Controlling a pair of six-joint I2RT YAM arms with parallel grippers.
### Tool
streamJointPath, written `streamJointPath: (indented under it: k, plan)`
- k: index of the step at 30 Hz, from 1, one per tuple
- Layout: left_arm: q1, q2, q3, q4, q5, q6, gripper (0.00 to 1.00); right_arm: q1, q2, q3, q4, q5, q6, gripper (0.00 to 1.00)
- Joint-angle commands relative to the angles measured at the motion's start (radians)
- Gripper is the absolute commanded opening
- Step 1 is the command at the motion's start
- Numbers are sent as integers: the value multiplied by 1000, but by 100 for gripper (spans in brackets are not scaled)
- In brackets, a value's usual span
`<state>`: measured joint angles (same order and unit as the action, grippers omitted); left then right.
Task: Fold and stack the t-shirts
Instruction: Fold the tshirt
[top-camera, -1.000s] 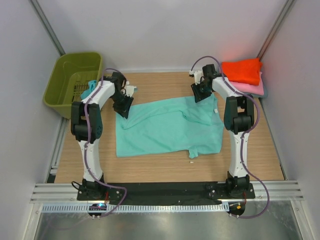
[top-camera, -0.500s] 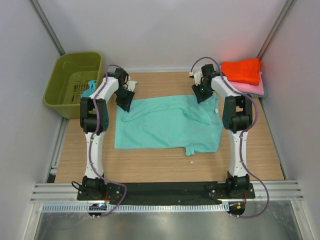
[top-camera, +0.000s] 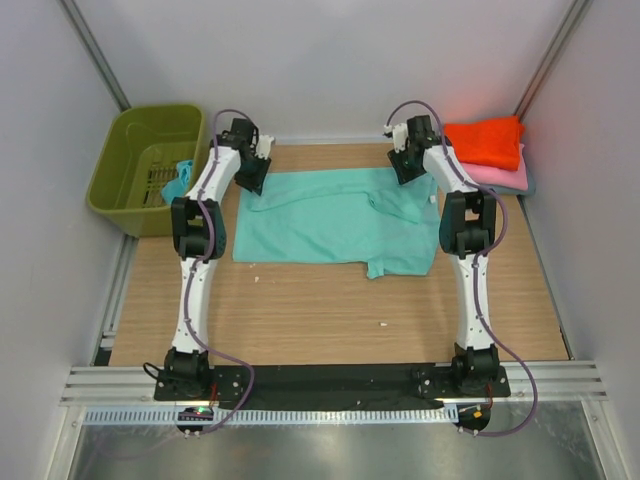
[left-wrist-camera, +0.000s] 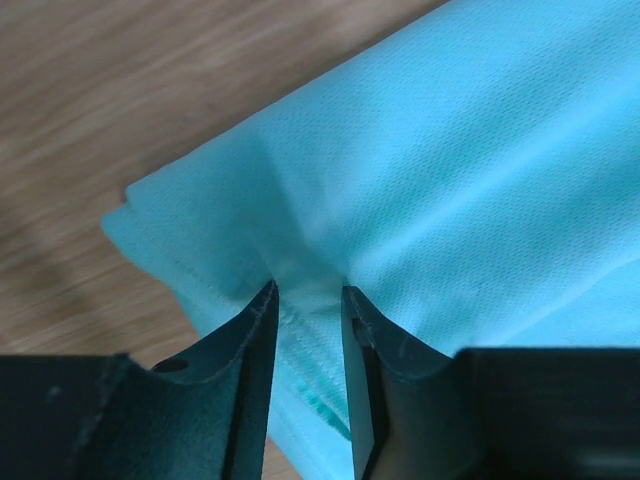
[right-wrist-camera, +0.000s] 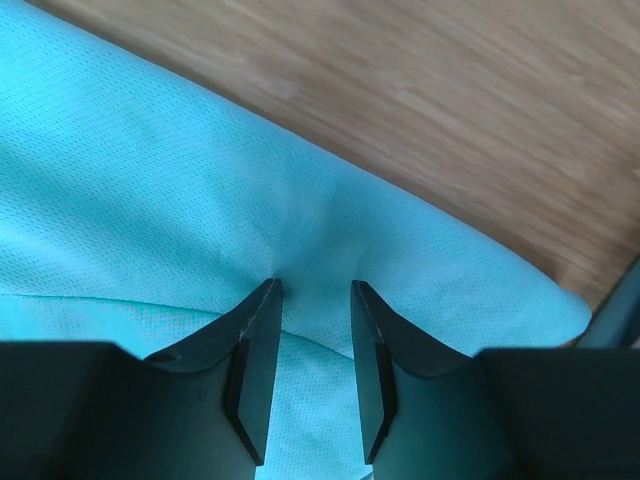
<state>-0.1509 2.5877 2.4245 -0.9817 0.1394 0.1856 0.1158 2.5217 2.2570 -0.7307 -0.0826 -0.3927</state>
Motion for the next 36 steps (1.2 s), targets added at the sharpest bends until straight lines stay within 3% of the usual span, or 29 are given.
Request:
streamJointPath:
  k: [1,5,8,9,11,13,16,21,26,31,36]
  plan:
    - [1,-13,61,52,-76,-24,35,-15,-1,53,13,76,-26,40]
    - [-22,-231,21,57,-73,-48,37,-15,-162,-6,37,70,15,44]
    - [-45,-354,-82,52,-29,-51,61,-16,-335,-127,65,35,41,45]
    - [-44,-418,-109,38,-9,-63,89,-16,-384,-181,83,21,43,46]
    - [-42,-486,-183,9,73,-64,100,-16,-540,-382,141,-55,-4,47]
    - [-42,-518,-229,-31,101,-67,100,-15,-633,-576,172,-89,-84,48]
    - [-44,-577,-333,-46,141,-94,100,-15,-741,-722,157,-135,-115,48]
    - [-41,-620,-430,-104,224,-161,99,-15,-865,-908,-7,-249,-144,49]
    - [-36,-673,-646,-14,282,-221,100,-2,-1012,-1076,-130,-266,-283,49]
    - [-47,-557,-610,-41,171,-219,93,21,-1175,-1283,-70,-198,-458,49]
    - [-47,-473,-571,-35,137,-218,92,59,-1176,-1318,-58,-226,-424,48]
